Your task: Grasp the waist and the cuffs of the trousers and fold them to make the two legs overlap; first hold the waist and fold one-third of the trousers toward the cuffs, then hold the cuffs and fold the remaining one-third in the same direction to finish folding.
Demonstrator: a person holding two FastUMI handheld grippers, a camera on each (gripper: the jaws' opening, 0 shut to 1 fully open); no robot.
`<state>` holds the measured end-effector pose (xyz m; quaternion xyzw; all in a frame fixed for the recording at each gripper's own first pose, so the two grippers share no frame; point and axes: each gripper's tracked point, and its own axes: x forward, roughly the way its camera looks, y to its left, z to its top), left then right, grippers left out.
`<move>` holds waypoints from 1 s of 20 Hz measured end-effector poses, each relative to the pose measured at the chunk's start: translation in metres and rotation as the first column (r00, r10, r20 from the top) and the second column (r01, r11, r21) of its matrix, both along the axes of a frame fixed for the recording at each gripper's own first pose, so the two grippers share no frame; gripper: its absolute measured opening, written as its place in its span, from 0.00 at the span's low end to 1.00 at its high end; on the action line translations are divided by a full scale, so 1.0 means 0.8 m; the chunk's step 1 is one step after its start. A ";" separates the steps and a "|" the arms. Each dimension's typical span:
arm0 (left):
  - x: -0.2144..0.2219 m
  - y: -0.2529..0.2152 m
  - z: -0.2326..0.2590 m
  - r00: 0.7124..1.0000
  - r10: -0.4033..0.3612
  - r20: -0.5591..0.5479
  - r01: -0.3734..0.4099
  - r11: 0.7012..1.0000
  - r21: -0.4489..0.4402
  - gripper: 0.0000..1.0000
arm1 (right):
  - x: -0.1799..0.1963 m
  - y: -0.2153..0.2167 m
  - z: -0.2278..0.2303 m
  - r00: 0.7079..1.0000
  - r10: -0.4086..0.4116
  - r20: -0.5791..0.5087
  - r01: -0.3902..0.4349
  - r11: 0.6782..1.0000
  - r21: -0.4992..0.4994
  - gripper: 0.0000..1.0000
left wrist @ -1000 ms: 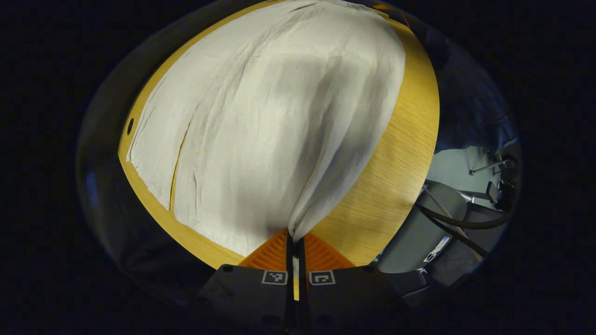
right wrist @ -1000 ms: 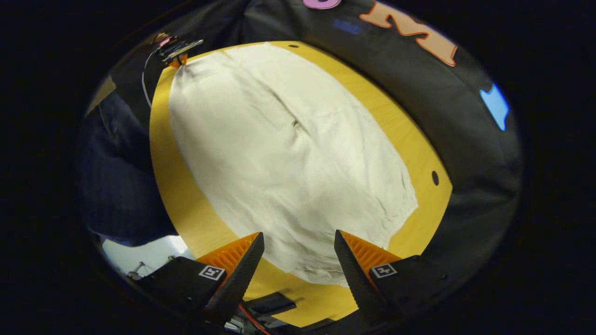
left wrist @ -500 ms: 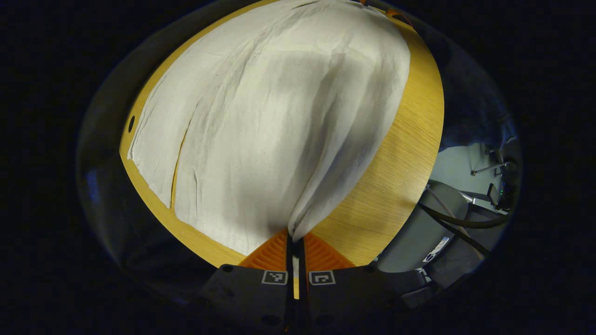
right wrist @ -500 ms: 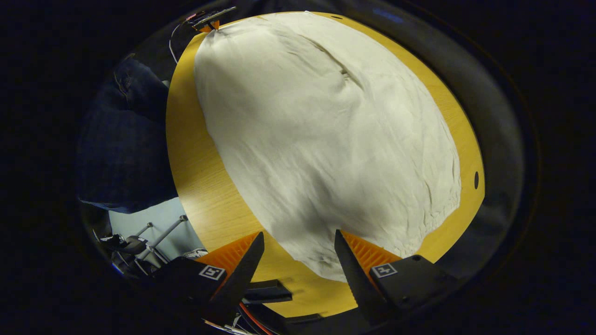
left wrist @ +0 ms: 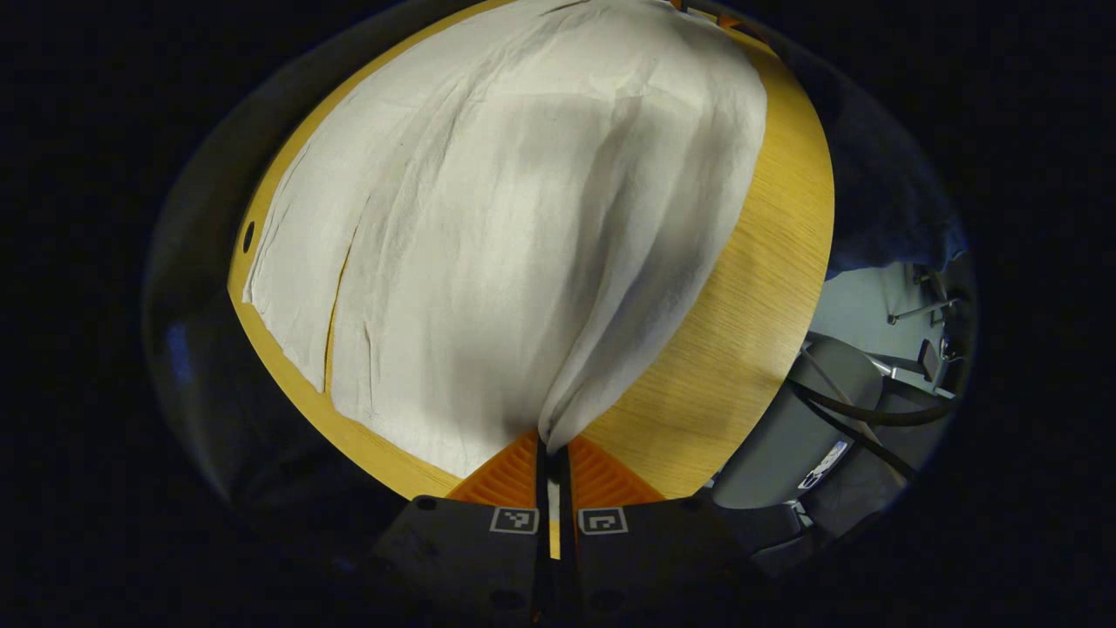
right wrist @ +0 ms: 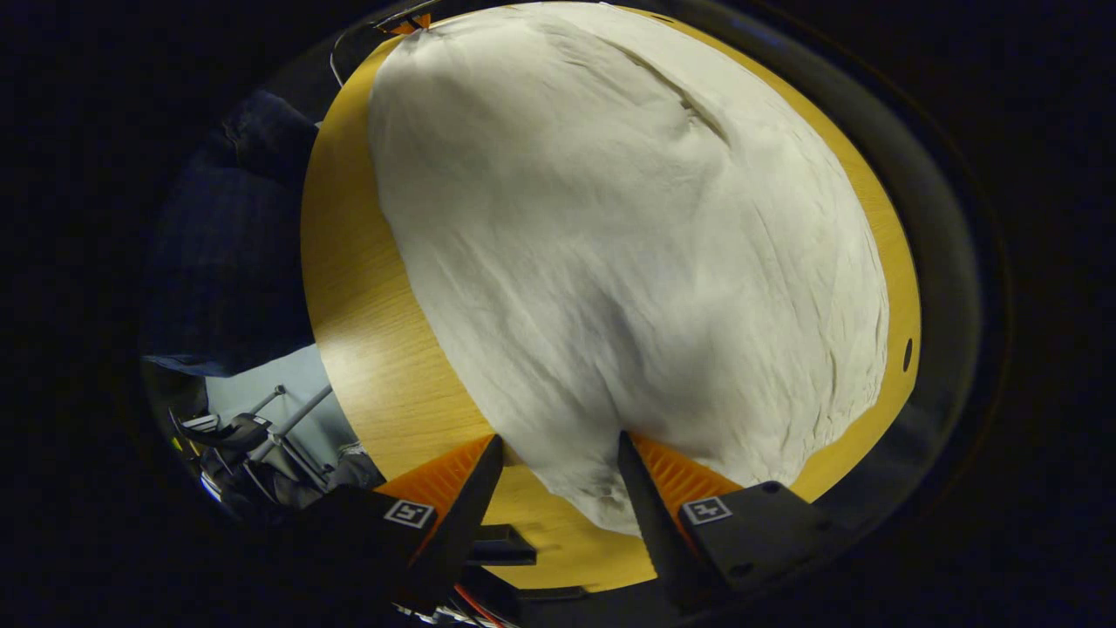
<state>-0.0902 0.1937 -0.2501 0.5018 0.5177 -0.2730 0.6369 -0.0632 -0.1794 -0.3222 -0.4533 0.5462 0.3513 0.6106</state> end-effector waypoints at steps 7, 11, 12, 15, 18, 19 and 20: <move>0.000 0.000 -0.001 1.000 0.014 -0.011 -0.014 1.000 -0.014 0.02 | 0.013 -0.010 0.009 0.998 -0.066 0.009 0.067 0.996 -0.053 0.49; 0.001 0.000 0.000 1.000 0.002 0.003 -0.002 1.000 -0.009 0.00 | 0.025 -0.016 0.010 0.991 -0.118 0.065 0.123 0.990 -0.072 0.14; 0.001 0.000 -0.001 1.000 0.005 0.012 -0.005 1.000 -0.013 0.00 | 0.025 -0.014 0.011 0.986 -0.147 0.075 0.152 0.986 -0.072 0.10; 0.001 0.002 0.001 0.999 0.030 0.029 -0.029 0.999 -0.028 0.00 | 0.028 -0.016 0.015 0.962 -0.237 0.134 0.244 0.969 -0.041 0.06; 0.009 0.002 0.001 0.987 0.140 0.083 -0.129 0.985 -0.117 0.00 | 0.034 -0.010 0.024 0.928 -0.293 0.229 0.302 0.953 -0.006 0.05; 0.009 0.002 0.002 0.975 0.199 0.100 -0.181 0.970 -0.164 0.00 | 0.037 -0.009 0.029 0.913 -0.312 0.262 0.321 0.947 0.009 0.05; 0.011 -0.001 0.006 0.960 0.251 0.120 -0.222 0.951 -0.214 0.00 | 0.039 -0.008 0.036 0.894 -0.339 0.293 0.347 0.938 0.027 0.05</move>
